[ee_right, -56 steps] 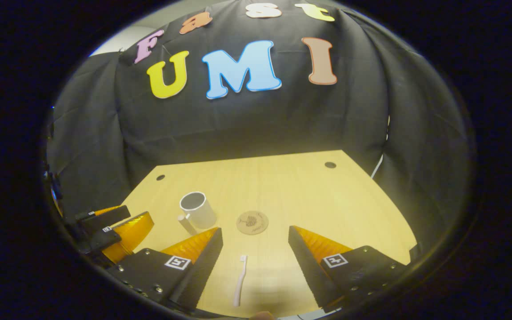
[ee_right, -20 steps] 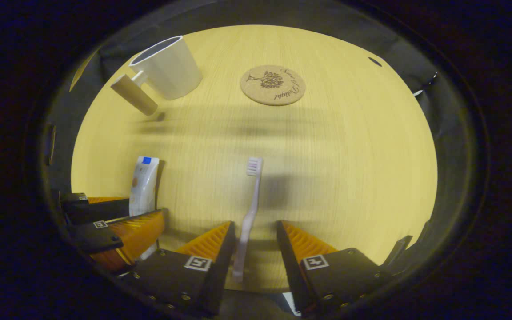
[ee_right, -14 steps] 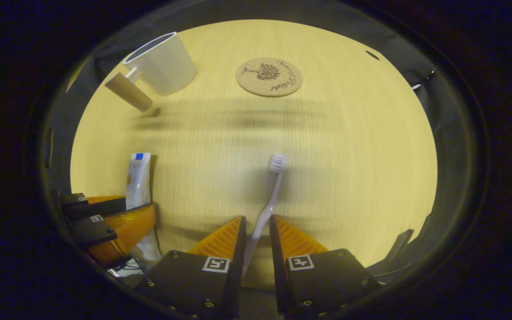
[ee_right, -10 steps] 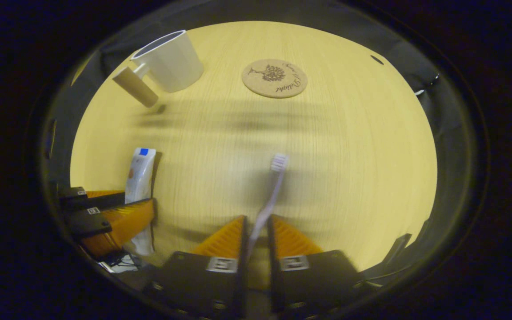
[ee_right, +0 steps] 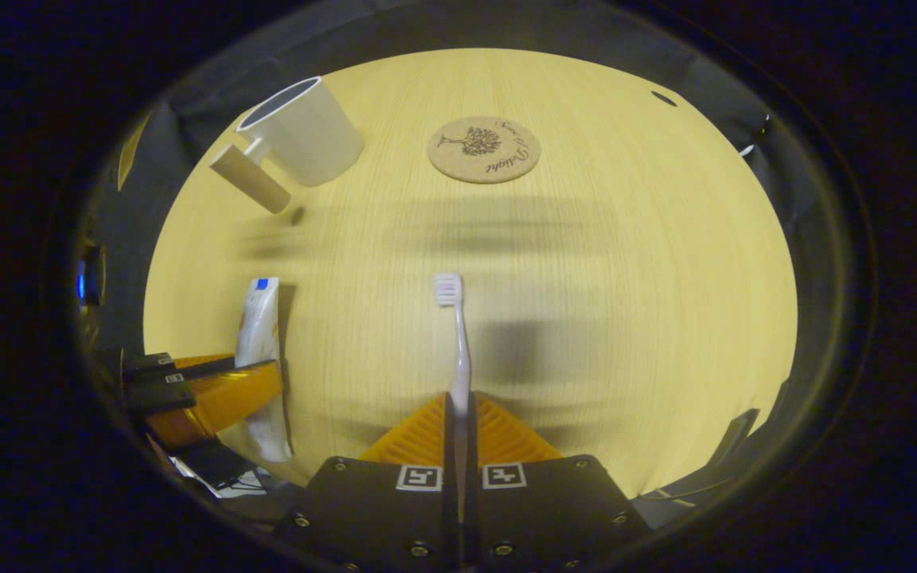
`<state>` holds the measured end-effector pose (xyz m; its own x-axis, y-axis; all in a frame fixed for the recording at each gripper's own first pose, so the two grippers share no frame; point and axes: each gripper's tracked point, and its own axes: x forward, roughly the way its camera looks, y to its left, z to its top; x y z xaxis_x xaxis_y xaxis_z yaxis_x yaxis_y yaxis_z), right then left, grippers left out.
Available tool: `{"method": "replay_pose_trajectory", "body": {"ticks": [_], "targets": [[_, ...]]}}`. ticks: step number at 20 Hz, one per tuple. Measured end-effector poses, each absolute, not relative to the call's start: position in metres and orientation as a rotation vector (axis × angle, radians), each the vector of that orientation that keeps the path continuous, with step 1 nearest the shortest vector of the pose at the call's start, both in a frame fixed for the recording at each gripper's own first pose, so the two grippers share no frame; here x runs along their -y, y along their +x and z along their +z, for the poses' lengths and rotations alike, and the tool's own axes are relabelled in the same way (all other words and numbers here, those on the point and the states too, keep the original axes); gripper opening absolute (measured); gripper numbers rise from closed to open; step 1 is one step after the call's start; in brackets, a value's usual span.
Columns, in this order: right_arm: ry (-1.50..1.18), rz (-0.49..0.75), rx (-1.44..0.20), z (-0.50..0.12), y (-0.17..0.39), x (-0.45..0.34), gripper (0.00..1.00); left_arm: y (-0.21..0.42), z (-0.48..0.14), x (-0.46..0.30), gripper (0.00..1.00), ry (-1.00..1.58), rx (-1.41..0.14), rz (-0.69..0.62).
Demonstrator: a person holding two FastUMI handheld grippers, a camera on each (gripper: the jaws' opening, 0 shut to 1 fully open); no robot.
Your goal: Put the toothbrush and toothpaste on the desktop into the cup, then pick up the cup and place it on the coaster on the desktop.
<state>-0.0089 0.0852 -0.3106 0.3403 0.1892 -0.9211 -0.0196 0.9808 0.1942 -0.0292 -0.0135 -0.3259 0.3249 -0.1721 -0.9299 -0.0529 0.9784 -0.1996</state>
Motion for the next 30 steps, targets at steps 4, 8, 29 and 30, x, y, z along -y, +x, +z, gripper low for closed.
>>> {"method": "replay_pose_trajectory", "body": {"ticks": [4,8,29,30], "targets": [[0.243,0.171,-1.108,-0.292,0.001,-0.09,0.04,-0.024,-0.315,0.003,0.26,-0.24,-1.152,-0.043],[0.317,0.202,-0.967,-0.262,0.016,-0.095,0.04,-0.018,-0.295,-0.01,0.25,-0.287,-1.046,-0.016],[0.291,0.315,-0.543,-0.154,0.065,-0.107,0.04,0.128,-0.113,-0.059,0.25,-0.385,-0.295,-0.017],[0.295,0.311,-0.54,-0.152,0.064,-0.106,0.04,0.137,-0.105,-0.057,0.25,-0.398,-0.265,-0.026]]}}
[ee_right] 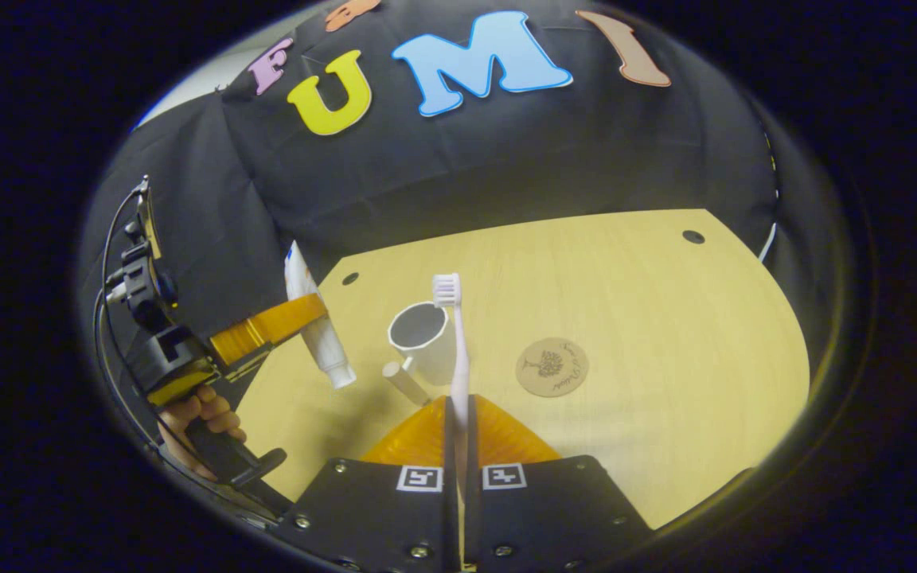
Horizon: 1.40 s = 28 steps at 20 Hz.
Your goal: Put the toothbrush and toothpaste on the desktop into the cup, then pick up the cup and place it on the coaster on the desktop.
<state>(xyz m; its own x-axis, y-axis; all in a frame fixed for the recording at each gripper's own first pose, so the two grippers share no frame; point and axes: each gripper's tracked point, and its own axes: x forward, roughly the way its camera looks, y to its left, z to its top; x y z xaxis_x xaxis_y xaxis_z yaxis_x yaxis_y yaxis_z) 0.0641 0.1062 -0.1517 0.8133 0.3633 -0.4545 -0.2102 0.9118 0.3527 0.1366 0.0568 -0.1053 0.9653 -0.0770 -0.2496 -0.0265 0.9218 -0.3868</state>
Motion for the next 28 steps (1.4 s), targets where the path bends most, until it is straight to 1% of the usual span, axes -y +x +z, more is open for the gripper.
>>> {"method": "replay_pose_trajectory", "body": {"ticks": [3,5,9,12,13,14,19,20,22,23,25,27,28], "targets": [[0.311,0.284,-0.537,-0.15,0.065,-0.101,0.04,0.163,-0.088,-0.051,0.26,-0.418,-0.18,-0.046],[0.311,0.261,-0.532,-0.148,0.065,-0.095,0.04,0.183,-0.087,-0.045,0.24,-0.393,-0.16,-0.061],[0.306,0.225,-0.528,-0.145,0.065,-0.088,0.04,0.216,-0.1,-0.021,0.25,-0.369,-0.182,-0.117],[0.302,0.217,-0.521,-0.135,0.065,-0.085,0.04,0.234,-0.113,-0.015,0.26,-0.337,-0.202,-0.122],[0.3,0.217,-0.521,-0.135,0.065,-0.085,0.04,0.238,-0.118,-0.015,0.24,-0.326,-0.213,-0.119],[0.299,0.219,-0.519,-0.134,0.066,-0.086,0.04,0.24,-0.124,-0.014,0.26,-0.317,-0.227,-0.122],[0.293,0.238,-0.502,-0.126,0.08,-0.09,0.04,0.231,-0.156,-0.003,0.25,-0.25,-0.297,-0.129],[0.292,0.243,-0.495,-0.122,0.082,-0.091,0.04,0.228,-0.16,0.001,0.29,-0.244,-0.314,-0.142],[0.286,0.252,-0.477,-0.114,0.089,-0.093,0.04,0.22,-0.16,0.004,0.34,-0.252,-0.32,-0.161],[0.283,0.259,-0.469,-0.111,0.091,-0.095,0.04,0.216,-0.164,0.009,0.32,-0.262,-0.337,-0.171],[0.277,0.272,-0.451,-0.106,0.097,-0.097,0.04,0.209,-0.17,0.01,0.48,-0.266,-0.376,-0.173],[0.272,0.285,-0.445,-0.105,0.103,-0.1,0.04,0.203,-0.171,0.009,0.67,-0.273,-0.382,-0.177],[0.273,0.29,-0.441,-0.103,0.105,-0.102,0.04,0.198,-0.169,0.008,0.73,-0.271,-0.381,-0.18]]}}
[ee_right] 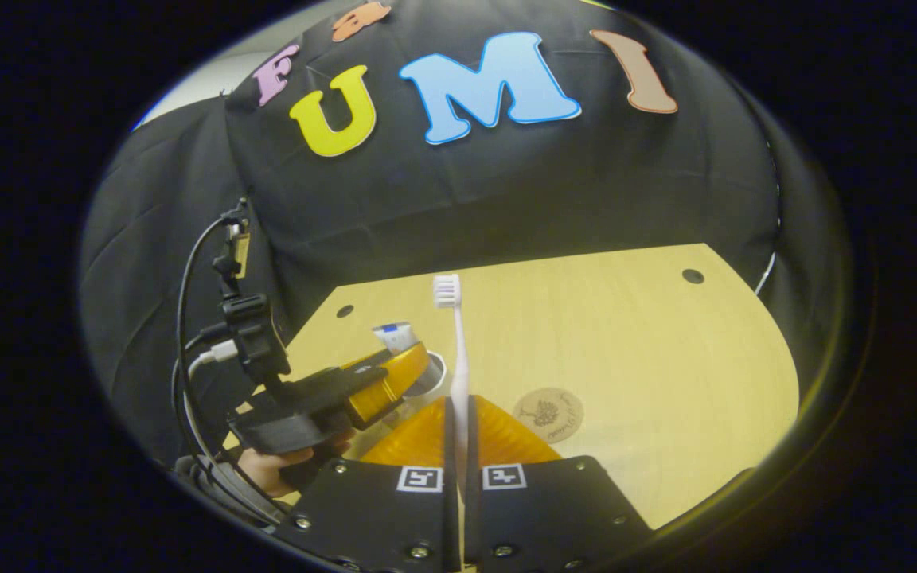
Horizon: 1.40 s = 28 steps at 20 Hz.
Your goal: Put the toothbrush and toothpaste on the desktop into the cup, then pick up the cup and place it on the coaster on the desktop.
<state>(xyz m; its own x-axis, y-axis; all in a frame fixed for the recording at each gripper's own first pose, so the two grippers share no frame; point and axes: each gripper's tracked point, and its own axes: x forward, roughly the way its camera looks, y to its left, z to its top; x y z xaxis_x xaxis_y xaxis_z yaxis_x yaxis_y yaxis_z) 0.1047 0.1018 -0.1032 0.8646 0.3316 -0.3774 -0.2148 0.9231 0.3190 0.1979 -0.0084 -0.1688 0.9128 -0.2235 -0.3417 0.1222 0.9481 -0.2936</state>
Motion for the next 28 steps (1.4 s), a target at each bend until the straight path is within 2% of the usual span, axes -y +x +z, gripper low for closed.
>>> {"method": "replay_pose_trajectory", "body": {"ticks": [4,6,8,9,12,15,16,19,22,25,26,28], "targets": [[0.274,0.307,-0.409,-0.093,0.115,-0.109,0.04,0.178,-0.161,-0.01,1.0,-0.249,-0.374,-0.149],[0.265,0.322,-0.387,-0.086,0.123,-0.114,0.04,0.16,-0.162,-0.02,1.0,-0.256,-0.387,-0.134],[0.256,0.336,-0.346,-0.075,0.135,-0.12,0.04,0.144,-0.164,-0.032,0.94,-0.252,-0.399,-0.105],[0.251,0.347,-0.322,-0.078,0.138,-0.132,0.04,0.135,-0.166,-0.035,0.97,-0.246,-0.412,-0.106],[0.255,0.382,-0.252,-0.069,0.156,-0.151,0.04,0.11,-0.173,-0.041,0.94,-0.228,-0.445,-0.116],[0.28,0.412,-0.188,-0.062,0.172,-0.17,0.04,0.091,-0.179,-0.048,0.97,-0.249,-0.465,-0.112],[0.278,0.414,-0.164,-0.061,0.179,-0.174,0.04,0.086,-0.182,-0.051,0.94,-0.263,-0.471,-0.107],[0.264,0.414,-0.111,-0.064,0.196,-0.188,0.04,0.07,-0.195,-0.055,0.97,-0.299,-0.508,-0.095],[0.252,0.407,-0.095,-0.077,0.206,-0.196,0.04,0.057,-0.206,-0.06,0.94,-0.327,-0.537,-0.085],[0.273,0.392,-0.072,-0.085,0.217,-0.199,0.05,0.049,-0.216,-0.065,0.97,-0.322,-0.565,-0.073],[0.281,0.389,-0.069,-0.087,0.218,-0.198,0.05,0.048,-0.218,-0.066,0.94,-0.318,-0.574,-0.071],[0.307,0.381,-0.042,-0.086,0.219,-0.197,0.05,0.045,-0.218,-0.07,1.0,-0.313,-0.579,-0.07]]}}
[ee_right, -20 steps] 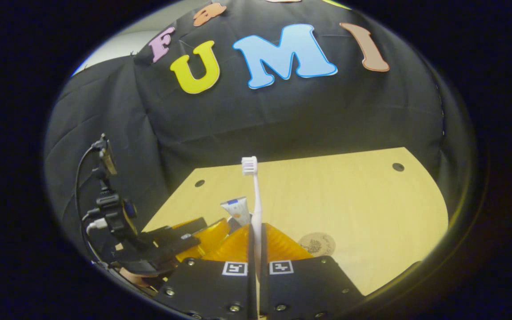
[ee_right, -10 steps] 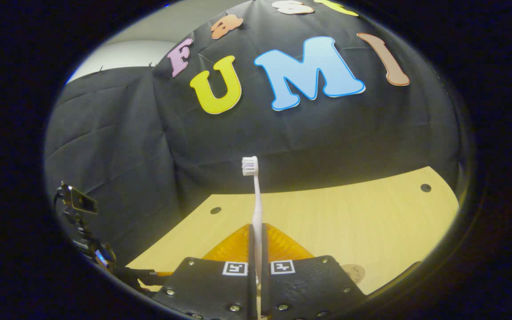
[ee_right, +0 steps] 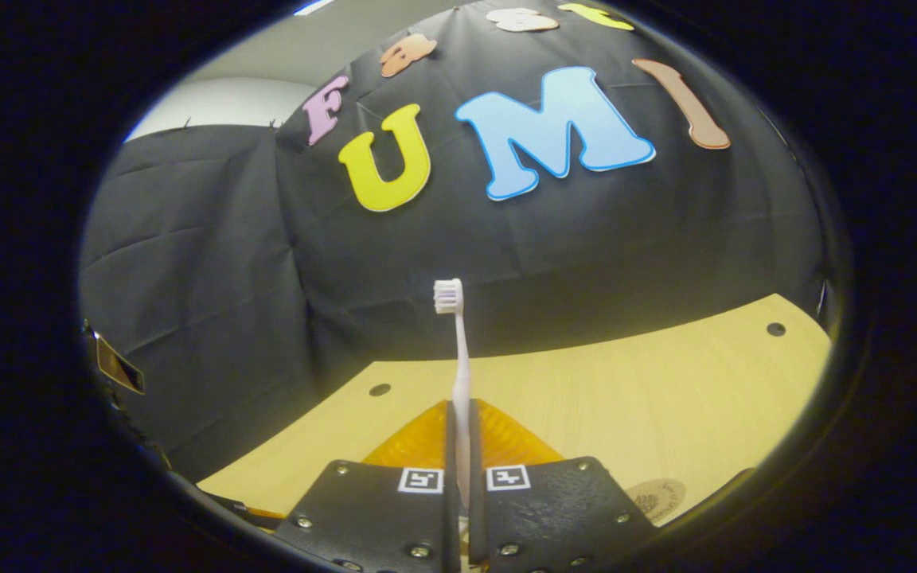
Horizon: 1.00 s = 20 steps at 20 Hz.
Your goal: Put the toothbrush and toothpaste on the desktop into the cup, then pick up the cup and place it on the coaster on the desktop.
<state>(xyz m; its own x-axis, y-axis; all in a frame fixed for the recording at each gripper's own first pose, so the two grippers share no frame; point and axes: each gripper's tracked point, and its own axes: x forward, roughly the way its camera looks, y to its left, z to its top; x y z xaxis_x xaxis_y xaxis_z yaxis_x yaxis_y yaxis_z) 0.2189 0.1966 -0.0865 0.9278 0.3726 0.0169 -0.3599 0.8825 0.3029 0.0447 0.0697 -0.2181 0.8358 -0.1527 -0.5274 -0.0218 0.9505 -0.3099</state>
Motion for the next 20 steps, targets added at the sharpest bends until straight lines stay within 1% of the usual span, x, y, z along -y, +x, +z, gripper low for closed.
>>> {"method": "replay_pose_trajectory", "body": {"ticks": [1,3,5,6,7,9,11,12,13,15,19,20], "targets": [[0.311,0.376,-0.035,-0.088,0.219,-0.196,0.05,0.046,-0.219,-0.071,1.0,-0.308,-0.581,-0.07],[0.298,0.373,-0.027,-0.088,0.218,-0.196,0.05,0.047,-0.221,-0.073,0.94,-0.297,-0.58,-0.069],[0.278,0.385,-0.022,-0.089,0.215,-0.199,0.07,0.048,-0.22,-0.073,1.0,-0.294,-0.58,-0.074],[0.27,0.389,-0.019,-0.088,0.213,-0.199,0.11,0.048,-0.22,-0.072,0.94,-0.294,-0.582,-0.076],[0.264,0.397,-0.022,-0.09,0.212,-0.201,0.14,0.047,-0.219,-0.071,0.94,-0.293,-0.585,-0.078],[0.255,0.419,-0.043,-0.091,0.212,-0.203,0.35,0.048,-0.221,-0.068,0.95,-0.291,-0.586,-0.084],[0.234,0.411,-0.047,-0.088,0.212,-0.2,0.77,0.048,-0.219,-0.066,0.96,-0.284,-0.585,-0.091],[0.22,0.404,-0.033,-0.084,0.212,-0.196,0.84,0.048,-0.218,-0.064,0.97,-0.279,-0.584,-0.094],[0.209,0.402,-0.03,-0.084,0.212,-0.195,0.88,0.048,-0.218,-0.063,0.97,-0.273,-0.582,-0.096],[0.201,0.403,-0.039,-0.085,0.212,-0.191,0.91,0.048,-0.215,-0.059,0.98,-0.266,-0.577,-0.1],[0.228,0.409,-0.037,-0.074,0.204,-0.179,0.91,0.05,-0.212,-0.05,0.99,-0.28,-0.575,-0.102],[0.227,0.404,-0.032,-0.07,0.2,-0.173,0.91,0.053,-0.209,-0.045,0.97,-0.289,-0.577,-0.102]]}}
